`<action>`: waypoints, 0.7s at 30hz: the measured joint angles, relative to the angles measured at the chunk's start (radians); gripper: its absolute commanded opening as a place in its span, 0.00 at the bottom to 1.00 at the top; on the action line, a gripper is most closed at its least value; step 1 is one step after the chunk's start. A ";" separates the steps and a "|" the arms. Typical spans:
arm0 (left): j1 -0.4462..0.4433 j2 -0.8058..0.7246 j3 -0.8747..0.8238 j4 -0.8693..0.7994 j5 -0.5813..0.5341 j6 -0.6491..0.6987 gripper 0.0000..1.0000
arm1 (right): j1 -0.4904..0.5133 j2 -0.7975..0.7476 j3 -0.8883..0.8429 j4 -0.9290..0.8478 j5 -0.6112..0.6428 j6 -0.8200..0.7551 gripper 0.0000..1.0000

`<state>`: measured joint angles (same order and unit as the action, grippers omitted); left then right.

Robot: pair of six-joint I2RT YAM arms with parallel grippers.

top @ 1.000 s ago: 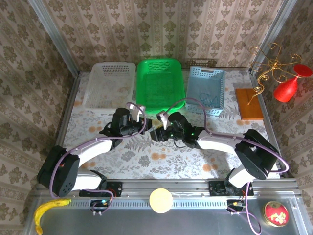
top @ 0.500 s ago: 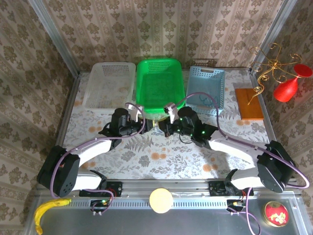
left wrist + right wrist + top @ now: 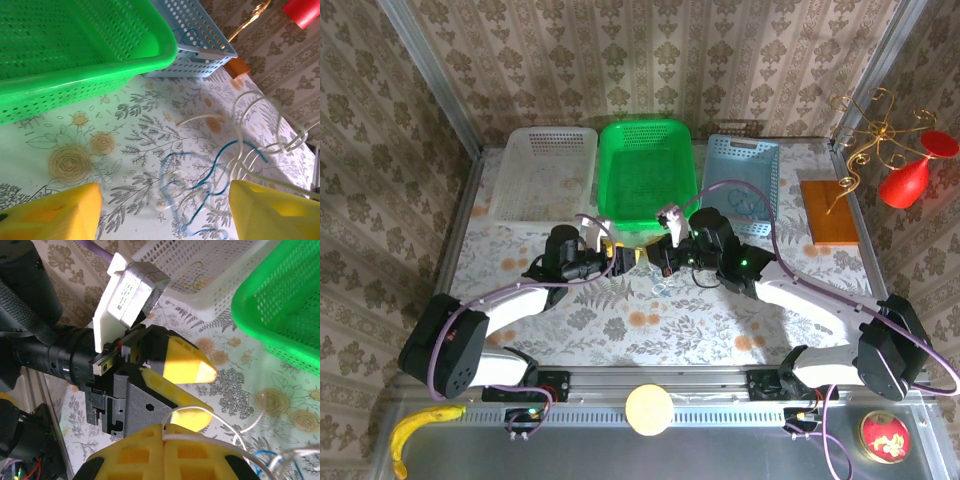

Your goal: Untangle the cables

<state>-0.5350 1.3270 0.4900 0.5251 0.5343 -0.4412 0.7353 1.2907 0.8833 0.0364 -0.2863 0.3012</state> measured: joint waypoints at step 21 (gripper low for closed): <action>0.000 0.034 -0.050 0.120 0.058 -0.008 0.76 | -0.059 0.000 0.054 0.030 -0.142 0.051 0.00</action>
<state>-0.5350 1.3605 0.4397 0.6449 0.5922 -0.4496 0.6762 1.2911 0.9375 0.0662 -0.4286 0.3527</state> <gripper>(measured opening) 0.756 0.065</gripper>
